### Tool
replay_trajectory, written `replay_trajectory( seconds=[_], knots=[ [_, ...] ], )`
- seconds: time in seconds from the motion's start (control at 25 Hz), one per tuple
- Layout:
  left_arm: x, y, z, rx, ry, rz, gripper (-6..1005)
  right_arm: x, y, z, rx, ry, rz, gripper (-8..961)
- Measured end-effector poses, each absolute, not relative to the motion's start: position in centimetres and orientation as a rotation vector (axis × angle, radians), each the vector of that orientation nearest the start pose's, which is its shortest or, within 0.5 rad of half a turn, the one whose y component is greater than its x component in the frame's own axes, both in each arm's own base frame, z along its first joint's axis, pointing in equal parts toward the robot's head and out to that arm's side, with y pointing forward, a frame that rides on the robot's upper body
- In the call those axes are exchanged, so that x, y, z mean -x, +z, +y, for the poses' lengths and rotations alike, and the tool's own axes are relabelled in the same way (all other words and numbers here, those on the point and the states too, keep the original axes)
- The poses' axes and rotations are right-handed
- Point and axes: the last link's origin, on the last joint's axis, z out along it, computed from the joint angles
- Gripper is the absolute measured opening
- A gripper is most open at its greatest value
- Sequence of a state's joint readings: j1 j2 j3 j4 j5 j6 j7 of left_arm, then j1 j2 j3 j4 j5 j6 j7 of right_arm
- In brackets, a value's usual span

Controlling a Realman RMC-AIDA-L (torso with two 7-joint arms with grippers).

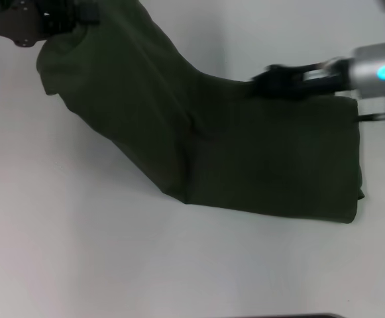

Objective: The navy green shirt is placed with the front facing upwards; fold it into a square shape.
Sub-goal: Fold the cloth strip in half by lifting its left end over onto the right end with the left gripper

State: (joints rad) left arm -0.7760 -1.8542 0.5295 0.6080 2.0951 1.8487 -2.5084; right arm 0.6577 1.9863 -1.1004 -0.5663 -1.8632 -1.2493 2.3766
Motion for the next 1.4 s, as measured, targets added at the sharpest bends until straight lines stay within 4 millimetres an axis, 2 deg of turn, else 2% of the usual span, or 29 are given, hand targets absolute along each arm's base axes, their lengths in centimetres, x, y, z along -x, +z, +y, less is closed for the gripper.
replay_trajectory(
  seconds=[0.24, 0.44, 0.56, 0.96, 1.16, 1.4],
  knots=[
    [20.7, 9.2, 37.7, 2.528, -0.795, -1.937, 115, -27.2, 4.4, 37.7, 2.374, 0.462, 1.597, 32],
    [20.4, 8.7, 37.7, 2.516, -0.804, -1.978, 116, -28.3, 8.3, 37.5, 2.358, 0.429, 1.577, 32],
    [19.8, 7.9, 37.8, 2.526, -0.808, -1.997, 116, -27.9, 8.9, 37.3, 2.393, 0.388, 1.568, 32],
    [17.4, 5.4, 37.4, 2.611, -0.877, -2.023, 115, -27.2, 7.9, 37.4, 2.441, 0.281, 1.545, 31],
    [16.3, 3.8, 37.3, 2.645, -0.891, -2.029, 115, -27.8, 9.2, 37.4, 2.407, 0.235, 1.546, 32],
    [15.9, 2.5, 37.2, 2.643, -0.891, -2.044, 116, -29.1, 11.1, 38.0, 2.261, 0.239, 1.553, 32]
  ],
)
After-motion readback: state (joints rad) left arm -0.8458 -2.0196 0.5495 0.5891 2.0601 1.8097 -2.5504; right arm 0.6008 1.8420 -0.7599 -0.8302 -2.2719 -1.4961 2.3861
